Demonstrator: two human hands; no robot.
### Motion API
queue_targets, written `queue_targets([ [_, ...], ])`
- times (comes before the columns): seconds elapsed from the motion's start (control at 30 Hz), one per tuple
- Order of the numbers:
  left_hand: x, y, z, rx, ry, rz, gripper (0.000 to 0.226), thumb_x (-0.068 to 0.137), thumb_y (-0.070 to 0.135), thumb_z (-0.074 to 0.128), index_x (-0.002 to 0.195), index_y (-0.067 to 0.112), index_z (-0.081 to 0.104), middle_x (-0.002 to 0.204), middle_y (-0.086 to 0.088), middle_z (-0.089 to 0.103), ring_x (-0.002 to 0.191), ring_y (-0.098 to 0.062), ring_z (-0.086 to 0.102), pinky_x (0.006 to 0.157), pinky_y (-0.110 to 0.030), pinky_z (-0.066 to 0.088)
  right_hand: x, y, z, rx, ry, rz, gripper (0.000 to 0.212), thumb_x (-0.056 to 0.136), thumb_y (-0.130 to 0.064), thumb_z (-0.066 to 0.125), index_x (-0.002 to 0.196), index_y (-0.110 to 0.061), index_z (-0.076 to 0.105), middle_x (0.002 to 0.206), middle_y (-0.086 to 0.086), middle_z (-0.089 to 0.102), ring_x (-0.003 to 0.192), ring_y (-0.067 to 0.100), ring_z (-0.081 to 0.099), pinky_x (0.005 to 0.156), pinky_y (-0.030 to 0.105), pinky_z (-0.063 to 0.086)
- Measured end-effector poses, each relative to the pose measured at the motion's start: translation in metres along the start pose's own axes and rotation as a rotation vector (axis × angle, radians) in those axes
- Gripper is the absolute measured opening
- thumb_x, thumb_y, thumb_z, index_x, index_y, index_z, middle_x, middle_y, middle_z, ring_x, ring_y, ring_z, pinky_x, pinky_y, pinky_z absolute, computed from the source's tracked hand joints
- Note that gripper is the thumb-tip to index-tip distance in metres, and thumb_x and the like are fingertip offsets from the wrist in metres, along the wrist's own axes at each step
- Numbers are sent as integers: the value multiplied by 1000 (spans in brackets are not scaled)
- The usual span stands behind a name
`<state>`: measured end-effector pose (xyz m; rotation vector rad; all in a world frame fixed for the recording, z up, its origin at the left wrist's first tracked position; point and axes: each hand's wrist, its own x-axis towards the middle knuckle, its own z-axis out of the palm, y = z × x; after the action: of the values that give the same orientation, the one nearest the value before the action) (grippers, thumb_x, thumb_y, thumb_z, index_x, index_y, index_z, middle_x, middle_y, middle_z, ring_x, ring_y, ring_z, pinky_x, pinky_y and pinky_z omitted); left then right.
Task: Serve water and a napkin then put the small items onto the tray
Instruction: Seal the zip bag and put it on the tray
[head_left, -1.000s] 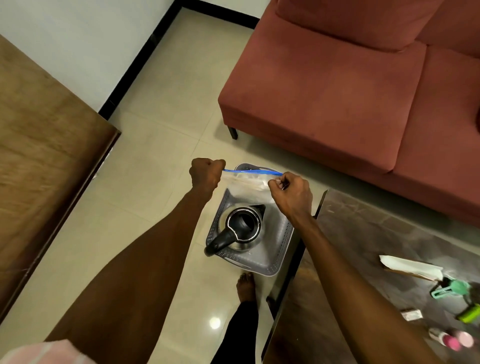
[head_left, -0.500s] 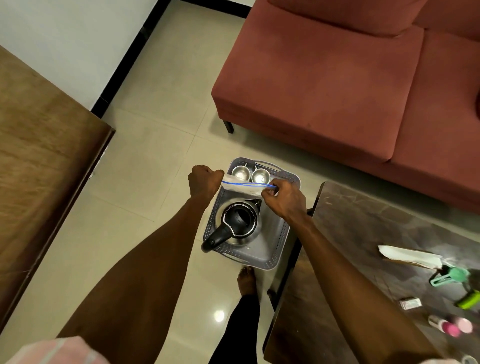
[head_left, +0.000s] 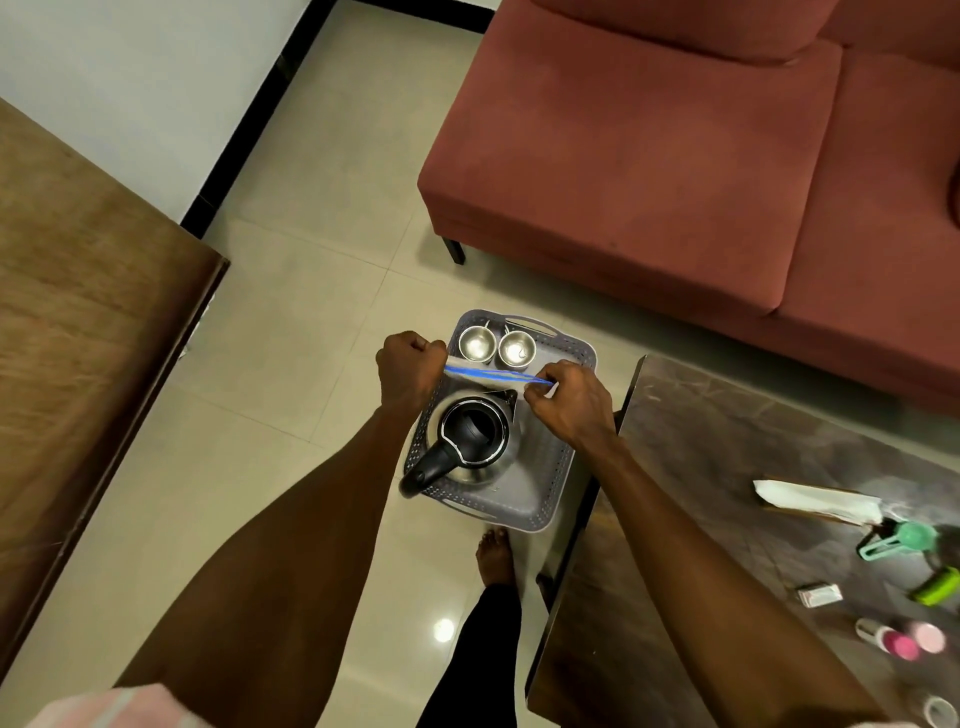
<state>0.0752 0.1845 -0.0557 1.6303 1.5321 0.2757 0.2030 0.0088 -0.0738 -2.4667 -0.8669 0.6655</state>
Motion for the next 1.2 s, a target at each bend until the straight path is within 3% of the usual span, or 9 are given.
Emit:
queue_targets([
  [0.13, 2, 2, -2, 53, -39, -39, 36, 60, 24, 52, 59, -11, 50, 51, -14, 36, 49, -23, 34, 49, -34, 39, -5, 1, 1, 26, 43, -17, 25, 75, -43, 53, 70, -18, 57, 71, -3, 61, 70, 22, 57, 62, 32, 46],
  [0.27, -8, 12, -3, 125, -70, -113, 38, 58, 29, 49, 64, -8, 55, 55, -11, 49, 49, -28, 43, 51, -28, 38, -4, 4, 4, 38, 46, -44, 32, 75, -47, 48, 68, -16, 52, 64, -4, 54, 65, 22, 54, 58, 30, 40],
  [0.43, -6, 12, -1, 185, -40, -155, 26, 71, 29, 56, 73, 4, 48, 74, -8, 55, 63, -28, 50, 58, -30, 40, 4, 7, 8, 10, -4, -22, 24, 76, -41, 51, 70, -18, 55, 75, -1, 63, 76, 24, 59, 64, 31, 43],
  [0.53, 1, 8, -1, 158, -76, -162, 28, 66, 29, 52, 70, 1, 50, 70, -12, 55, 58, -29, 51, 55, -30, 42, 9, 9, 14, -23, -81, 5, 15, 81, -32, 55, 69, -22, 52, 82, 2, 66, 83, 30, 61, 67, 32, 42],
  [0.7, 13, -2, 6, 108, -80, -164, 23, 60, 26, 47, 61, 4, 54, 71, -20, 66, 62, -38, 62, 58, -34, 49, 12, 6, 16, -20, -48, 9, 18, 81, -34, 55, 78, -17, 62, 87, 0, 68, 90, 29, 62, 73, 35, 48],
  [0.77, 8, 6, 1, 146, -63, -174, 23, 64, 29, 51, 71, 8, 59, 78, -13, 66, 70, -35, 63, 69, -36, 53, 11, 6, 14, -31, -75, 6, 20, 80, -36, 57, 90, -22, 66, 89, -5, 70, 95, 27, 64, 79, 36, 50],
  [0.87, 2, 13, -5, 229, -21, -185, 22, 77, 30, 55, 86, 11, 61, 92, -8, 63, 84, -32, 59, 81, -37, 50, 8, 7, 6, -90, -204, 11, 52, 70, -42, 57, 119, -26, 60, 100, -6, 72, 103, 25, 64, 88, 37, 49],
  [0.97, 1, 13, -4, 304, -2, -186, 34, 81, 36, 56, 101, 9, 62, 107, -10, 64, 97, -34, 61, 85, -39, 47, 7, 10, -3, -138, -281, 41, 70, 58, -38, 49, 127, -26, 53, 103, -4, 71, 104, 26, 63, 86, 36, 48],
  [1.2, -15, 18, -4, 397, 82, -170, 51, 88, 44, 52, 119, 5, 49, 119, -15, 61, 108, -36, 59, 87, -40, 44, -1, 18, -15, -99, -214, 80, 60, 70, -18, 60, 130, -21, 51, 111, 2, 69, 105, 27, 62, 85, 36, 49],
])
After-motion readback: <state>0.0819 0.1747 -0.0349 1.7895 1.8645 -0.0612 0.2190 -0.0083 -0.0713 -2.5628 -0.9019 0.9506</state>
